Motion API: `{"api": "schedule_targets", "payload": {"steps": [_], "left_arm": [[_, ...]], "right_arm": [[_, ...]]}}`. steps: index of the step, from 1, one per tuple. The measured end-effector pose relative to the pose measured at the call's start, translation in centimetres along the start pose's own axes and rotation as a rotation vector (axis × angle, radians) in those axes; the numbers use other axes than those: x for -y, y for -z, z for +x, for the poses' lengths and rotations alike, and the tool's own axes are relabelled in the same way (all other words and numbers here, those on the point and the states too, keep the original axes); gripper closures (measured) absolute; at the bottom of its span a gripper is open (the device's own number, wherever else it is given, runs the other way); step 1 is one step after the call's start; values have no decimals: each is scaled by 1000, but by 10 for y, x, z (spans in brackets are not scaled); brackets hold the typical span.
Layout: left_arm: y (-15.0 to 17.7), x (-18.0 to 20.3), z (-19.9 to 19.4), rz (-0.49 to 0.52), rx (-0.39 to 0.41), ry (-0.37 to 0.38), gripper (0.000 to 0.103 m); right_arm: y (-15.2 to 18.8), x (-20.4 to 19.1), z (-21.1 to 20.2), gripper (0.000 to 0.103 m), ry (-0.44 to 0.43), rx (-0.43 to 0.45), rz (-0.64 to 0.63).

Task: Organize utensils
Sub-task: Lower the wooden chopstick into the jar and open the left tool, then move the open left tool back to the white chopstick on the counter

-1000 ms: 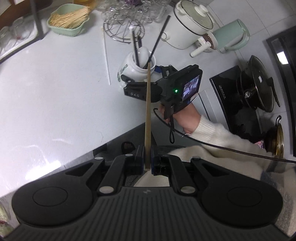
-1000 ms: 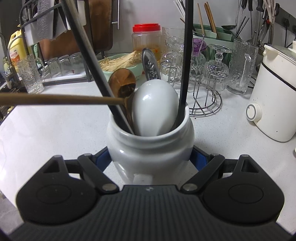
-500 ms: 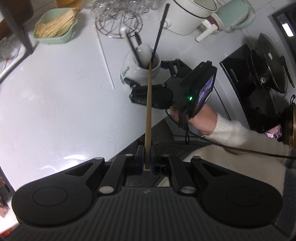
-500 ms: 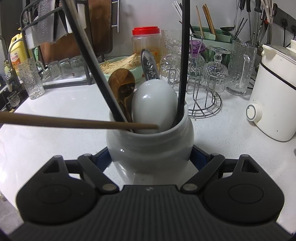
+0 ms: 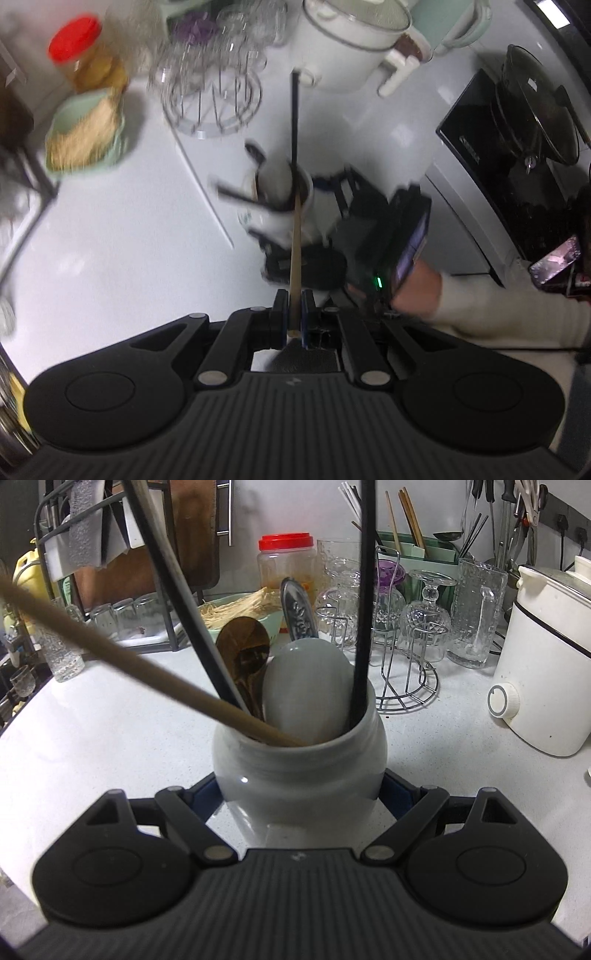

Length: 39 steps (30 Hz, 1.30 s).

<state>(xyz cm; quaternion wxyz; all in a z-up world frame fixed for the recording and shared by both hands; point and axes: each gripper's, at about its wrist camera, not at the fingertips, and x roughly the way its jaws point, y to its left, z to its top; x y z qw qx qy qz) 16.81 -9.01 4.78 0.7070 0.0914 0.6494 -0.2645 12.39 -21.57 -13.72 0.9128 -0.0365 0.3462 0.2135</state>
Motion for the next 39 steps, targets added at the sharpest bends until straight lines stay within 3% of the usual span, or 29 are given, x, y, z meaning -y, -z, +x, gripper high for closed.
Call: {"api": "schedule_targets", "payload": {"steps": [9, 24, 26, 30, 35, 39], "left_arm": [[-40, 10, 18, 142, 2, -27, 95], [-50, 1, 36, 173, -17, -24, 93], [-51, 0, 34, 170, -19, -28, 85], [-52, 0, 25, 160, 16, -44, 45], [-44, 6, 5, 172, 89, -4, 44], [-34, 8, -8, 154, 131, -29, 43]], "right_arm": [[0, -4, -1, 12, 42, -7, 35], [1, -8, -3, 12, 74, -13, 57], [1, -8, -2, 12, 77, -13, 62], [0, -10, -2, 12, 83, -18, 71], [-2, -12, 0, 12, 92, -20, 76], [-2, -12, 1, 12, 98, -19, 81]]}}
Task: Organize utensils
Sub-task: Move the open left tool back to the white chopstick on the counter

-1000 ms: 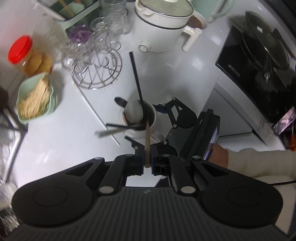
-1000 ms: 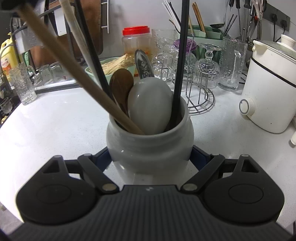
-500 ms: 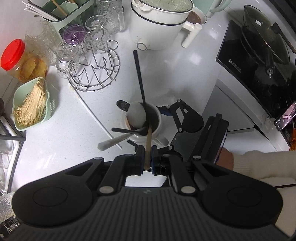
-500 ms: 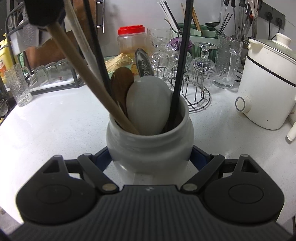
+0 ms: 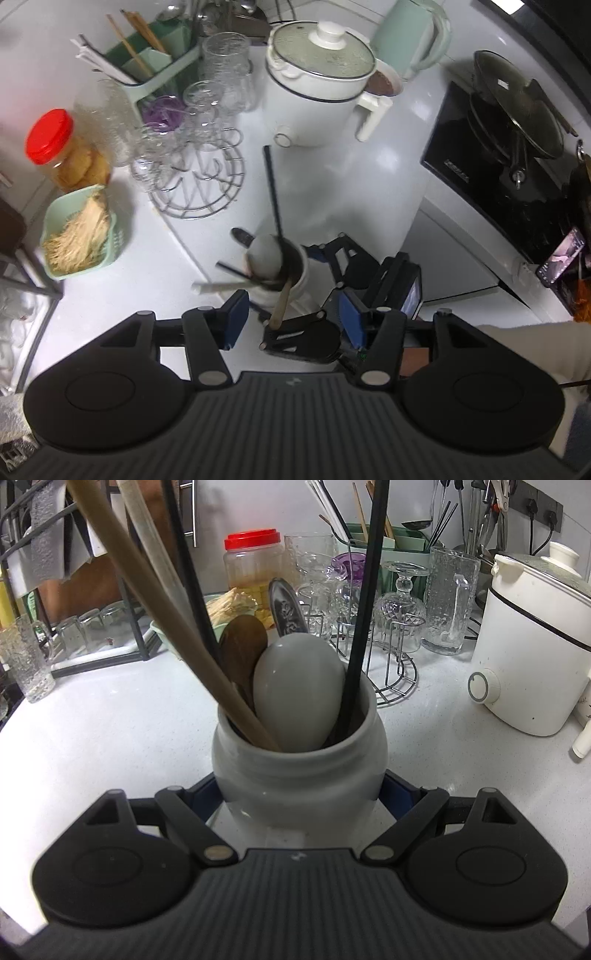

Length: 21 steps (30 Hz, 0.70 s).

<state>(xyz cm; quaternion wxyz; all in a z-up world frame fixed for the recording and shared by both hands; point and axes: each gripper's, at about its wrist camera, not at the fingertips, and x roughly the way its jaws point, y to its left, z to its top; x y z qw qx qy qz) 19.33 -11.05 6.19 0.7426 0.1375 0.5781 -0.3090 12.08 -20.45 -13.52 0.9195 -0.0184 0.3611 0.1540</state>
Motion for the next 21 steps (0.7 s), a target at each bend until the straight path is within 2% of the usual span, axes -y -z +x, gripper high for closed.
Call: {"api": "schedule_targets", "payload": {"steps": [8, 14, 21], "left_arm": [[24, -24, -34, -61, 133, -64, 43], [54, -52, -35, -140, 212, -81, 43], [86, -87, -4, -353, 259, 12, 43]], "right_arm": [[-6, 0, 6, 12, 10, -3, 10], [-8, 1, 9, 12, 31, -1, 36], [-8, 5, 9, 12, 64, 5, 69]]}}
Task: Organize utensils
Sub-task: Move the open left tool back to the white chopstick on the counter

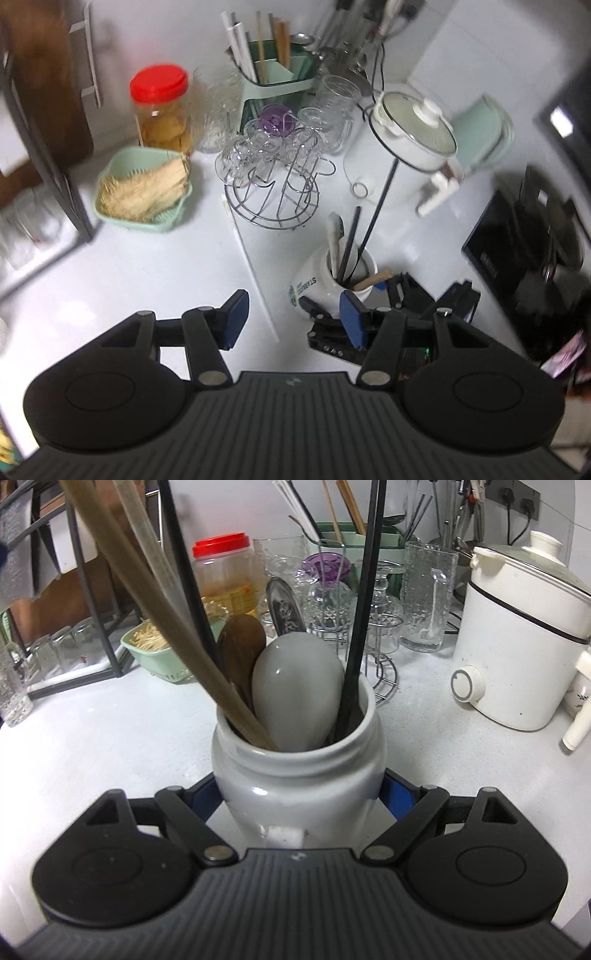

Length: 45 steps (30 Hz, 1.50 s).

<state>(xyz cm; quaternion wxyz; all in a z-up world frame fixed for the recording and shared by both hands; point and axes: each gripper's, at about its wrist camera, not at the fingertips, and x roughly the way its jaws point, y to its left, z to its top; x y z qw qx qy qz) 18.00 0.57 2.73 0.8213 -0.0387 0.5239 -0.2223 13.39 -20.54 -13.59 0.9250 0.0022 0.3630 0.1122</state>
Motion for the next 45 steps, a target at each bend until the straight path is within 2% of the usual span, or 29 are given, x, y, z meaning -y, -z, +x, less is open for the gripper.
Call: {"api": "schedule_targets", "payload": {"steps": [7, 14, 19, 31, 37, 39, 45], "left_arm": [[26, -27, 38, -125, 52, 31, 43], [45, -48, 59, -154, 107, 15, 43], [55, -58, 71, -161, 107, 29, 43], [59, -80, 127, -196, 56, -11, 45], [65, -61, 161, -122, 22, -17, 57], [67, -58, 176, -124, -18, -8, 71], [67, -42, 196, -80, -31, -45, 78]], "right_arm": [[-4, 1, 7, 12, 35, 19, 25], [-5, 0, 7, 12, 49, 13, 38], [-5, -2, 8, 12, 62, 12, 46], [-7, 0, 8, 12, 79, -2, 66], [-6, 10, 5, 12, 87, -9, 73], [-6, 13, 4, 12, 93, -12, 79], [-5, 17, 2, 12, 100, -19, 85]]}}
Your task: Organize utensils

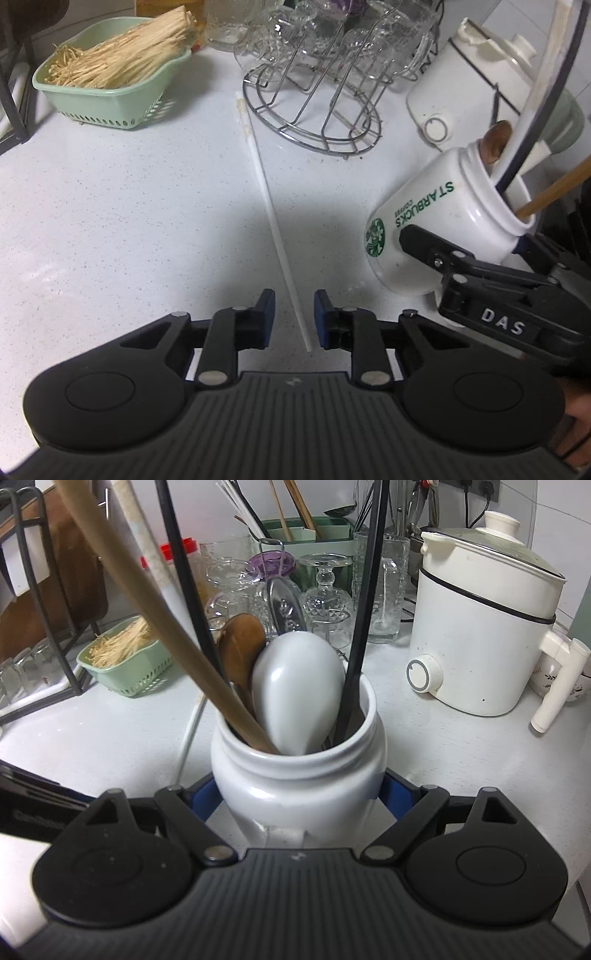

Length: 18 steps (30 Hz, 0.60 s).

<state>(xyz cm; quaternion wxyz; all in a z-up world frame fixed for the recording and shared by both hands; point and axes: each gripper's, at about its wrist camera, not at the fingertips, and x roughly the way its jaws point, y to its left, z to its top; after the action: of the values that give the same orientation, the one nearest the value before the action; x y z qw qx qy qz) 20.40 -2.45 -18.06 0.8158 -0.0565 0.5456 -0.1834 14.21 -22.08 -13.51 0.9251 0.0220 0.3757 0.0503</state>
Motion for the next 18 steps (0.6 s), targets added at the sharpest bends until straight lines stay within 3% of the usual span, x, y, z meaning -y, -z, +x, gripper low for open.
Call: {"api": "schedule_targets", "payload": {"steps": [13, 18], "left_arm": [[-4, 25, 18, 117, -9, -127, 81], [-4, 22, 19, 96, -6, -142, 97]], "right_arm": [[-2, 0, 0, 12, -2, -13, -2], [-3, 1, 1, 12, -7, -13, 5]]}}
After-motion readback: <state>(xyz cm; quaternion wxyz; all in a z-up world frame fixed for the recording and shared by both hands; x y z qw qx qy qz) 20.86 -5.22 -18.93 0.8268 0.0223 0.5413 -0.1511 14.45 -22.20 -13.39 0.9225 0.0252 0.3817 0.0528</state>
